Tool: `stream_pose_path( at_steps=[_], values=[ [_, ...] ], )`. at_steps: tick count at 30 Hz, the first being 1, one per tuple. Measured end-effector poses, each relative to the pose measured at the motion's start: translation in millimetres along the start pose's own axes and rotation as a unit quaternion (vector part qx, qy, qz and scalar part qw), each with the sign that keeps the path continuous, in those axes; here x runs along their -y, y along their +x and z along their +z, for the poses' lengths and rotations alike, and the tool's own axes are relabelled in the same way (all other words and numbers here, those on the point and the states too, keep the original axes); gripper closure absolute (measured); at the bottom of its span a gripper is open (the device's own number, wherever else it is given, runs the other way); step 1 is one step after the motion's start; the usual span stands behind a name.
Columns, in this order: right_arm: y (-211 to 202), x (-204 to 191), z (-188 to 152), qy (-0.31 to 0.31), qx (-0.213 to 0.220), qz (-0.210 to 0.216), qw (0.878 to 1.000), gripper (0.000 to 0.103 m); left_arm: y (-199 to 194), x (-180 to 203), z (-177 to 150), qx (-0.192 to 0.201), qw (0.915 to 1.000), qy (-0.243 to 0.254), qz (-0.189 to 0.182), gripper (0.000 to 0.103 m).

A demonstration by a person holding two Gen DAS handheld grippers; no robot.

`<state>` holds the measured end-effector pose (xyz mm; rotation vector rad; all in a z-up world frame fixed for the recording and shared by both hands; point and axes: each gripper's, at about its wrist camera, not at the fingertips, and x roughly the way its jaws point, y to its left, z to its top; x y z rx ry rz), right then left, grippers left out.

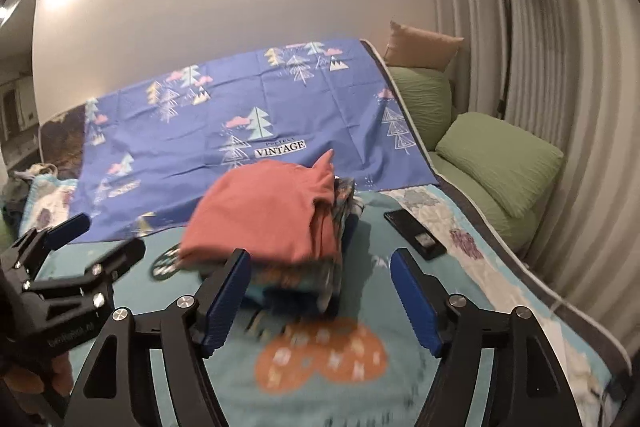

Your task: Fold small clothes

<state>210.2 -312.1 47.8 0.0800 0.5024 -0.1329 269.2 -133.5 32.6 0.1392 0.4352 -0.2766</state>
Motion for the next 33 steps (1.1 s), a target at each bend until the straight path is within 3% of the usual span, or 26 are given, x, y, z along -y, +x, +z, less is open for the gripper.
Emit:
stream_pose_path(
  at_steps=[7, 15, 33],
  values=[
    [-90, -9, -37, 0.017, -0.001, -0.002, 1.0, 0.025, -102, 5, -41, 0.013, 0.9993, 0.018, 0.03, 0.005],
    [-170, -37, -73, -0.009, 0.021, -0.014, 1.0, 0.019, -177, 13, -78, 0.005, 0.9998, -0.006, 0.016, 0.005],
    [-223, -51, -107, -0.006, 0.01, -0.002, 1.0, 0.018, -232, 11, -106, 0.012, 0.9986, -0.029, 0.042, 0.005]
  ],
)
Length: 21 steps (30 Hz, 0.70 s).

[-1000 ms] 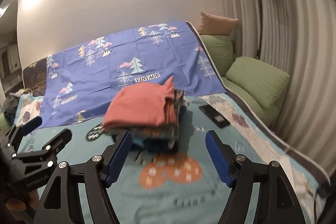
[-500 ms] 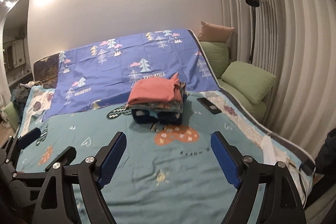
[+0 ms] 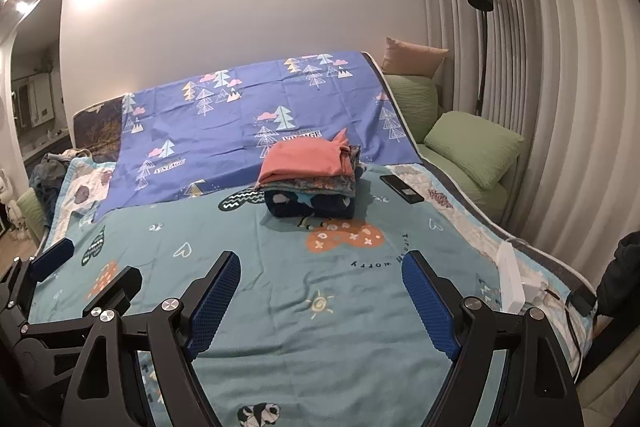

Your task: Fold small clothes

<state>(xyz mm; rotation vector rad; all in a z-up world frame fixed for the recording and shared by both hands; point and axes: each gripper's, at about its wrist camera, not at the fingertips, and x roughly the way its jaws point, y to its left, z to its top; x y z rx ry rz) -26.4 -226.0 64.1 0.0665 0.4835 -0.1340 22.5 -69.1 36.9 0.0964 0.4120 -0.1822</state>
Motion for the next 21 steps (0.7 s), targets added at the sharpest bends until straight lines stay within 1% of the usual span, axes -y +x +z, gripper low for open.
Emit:
stream_pose_path(
  at_steps=[8, 17, 21],
  values=[
    [-5, -2, -2, -0.003, -0.001, -0.001, 1.0, 0.018, -3, -1, -2, -0.004, 1.0, -0.002, 0.002, 0.005],
    [-23, -2, 2, -0.007, 0.026, -0.012, 1.0, 0.017, -14, 1, 0, 0.006, 1.0, 0.001, 0.005, 0.005],
    [-28, -5, 2, -0.009, 0.032, -0.01, 0.999, 0.016, -16, 0, -1, 0.007, 1.0, 0.002, 0.005, 0.005]
  ],
)
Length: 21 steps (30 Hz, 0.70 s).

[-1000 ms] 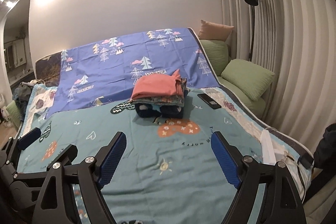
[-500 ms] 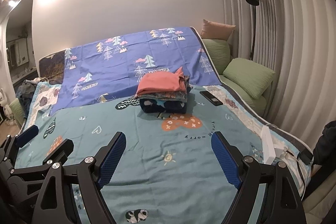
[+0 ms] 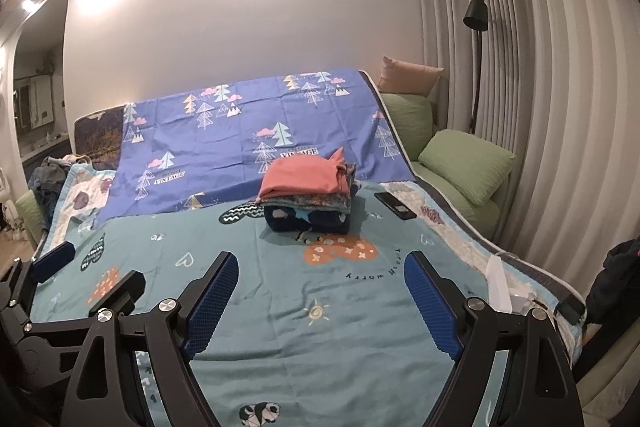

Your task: Fold small clothes

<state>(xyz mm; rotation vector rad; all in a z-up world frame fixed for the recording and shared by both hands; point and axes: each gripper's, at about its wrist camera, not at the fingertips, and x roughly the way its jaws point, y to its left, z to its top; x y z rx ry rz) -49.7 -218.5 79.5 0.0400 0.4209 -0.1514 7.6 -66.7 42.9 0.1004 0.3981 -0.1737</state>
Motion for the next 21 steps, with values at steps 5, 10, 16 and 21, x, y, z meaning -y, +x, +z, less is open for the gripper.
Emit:
stream_pose_path(
  at_steps=[5, 10, 16, 21],
  values=[
    [-3.8, -2.3, -1.4, -0.002, 0.004, 0.0, 1.0, 0.015, -1.3, -0.5, 0.2, 0.0, 1.0, 0.001, 0.001, 0.005],
    [-5.2, -3.7, -1.8, -0.002, 0.005, 0.0, 1.0, 0.015, -2.4, -1.7, 0.6, -0.002, 1.0, -0.003, 0.002, 0.005],
    [-6.8, -5.7, -2.7, -0.003, 0.004, 0.001, 1.0, 0.015, -3.3, -3.1, 0.0, -0.002, 1.0, -0.007, 0.003, 0.005],
    [-4.4, -6.3, -2.7, -0.005, 0.001, 0.005, 1.0, 0.015, -2.7, -3.6, -0.2, -0.006, 0.9999, -0.008, 0.006, 0.005]
  ],
)
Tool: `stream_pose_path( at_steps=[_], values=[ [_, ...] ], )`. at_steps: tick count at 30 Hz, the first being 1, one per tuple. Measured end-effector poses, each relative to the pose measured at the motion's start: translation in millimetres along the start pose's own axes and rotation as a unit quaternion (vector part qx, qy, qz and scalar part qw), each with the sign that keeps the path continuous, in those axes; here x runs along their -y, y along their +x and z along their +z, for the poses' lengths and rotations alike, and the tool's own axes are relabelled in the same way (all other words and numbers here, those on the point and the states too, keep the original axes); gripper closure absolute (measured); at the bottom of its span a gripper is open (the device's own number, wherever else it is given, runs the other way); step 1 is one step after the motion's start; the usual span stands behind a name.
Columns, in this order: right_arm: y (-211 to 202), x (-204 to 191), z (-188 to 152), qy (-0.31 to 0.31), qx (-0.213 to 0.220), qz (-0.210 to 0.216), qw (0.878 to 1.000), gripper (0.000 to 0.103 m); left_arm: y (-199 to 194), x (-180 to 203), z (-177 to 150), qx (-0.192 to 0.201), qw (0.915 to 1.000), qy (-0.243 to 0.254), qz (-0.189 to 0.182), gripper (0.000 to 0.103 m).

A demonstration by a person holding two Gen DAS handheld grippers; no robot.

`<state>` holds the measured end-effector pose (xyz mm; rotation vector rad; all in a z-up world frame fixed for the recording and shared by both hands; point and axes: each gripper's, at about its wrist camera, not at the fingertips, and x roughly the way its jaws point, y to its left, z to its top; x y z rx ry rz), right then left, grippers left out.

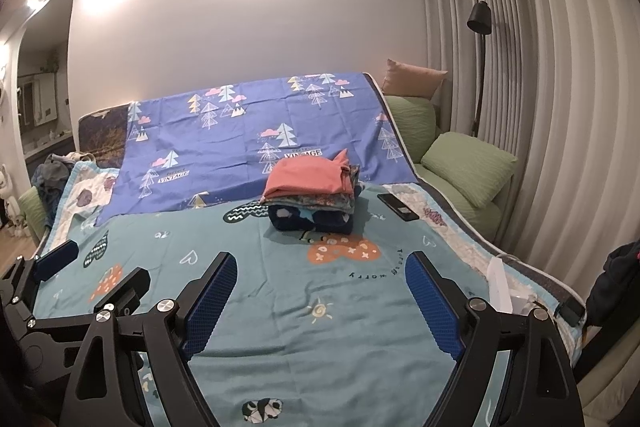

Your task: Fold small clothes

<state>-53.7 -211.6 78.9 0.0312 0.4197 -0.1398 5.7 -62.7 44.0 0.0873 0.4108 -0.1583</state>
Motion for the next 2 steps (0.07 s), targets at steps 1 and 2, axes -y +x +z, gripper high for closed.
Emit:
stream_pose_path(
  at_steps=[1, 2],
  values=[
    [0.1, 0.3, -0.4, 0.0, -0.001, 0.0, 1.0, 0.015, 0.0, -0.1, -0.2, -0.001, 1.0, -0.001, -0.001, 0.005],
    [0.4, 0.4, -0.6, 0.0, -0.001, 0.001, 1.0, 0.015, -0.1, -0.1, -0.4, -0.001, 1.0, -0.001, -0.001, 0.005]
  ],
)
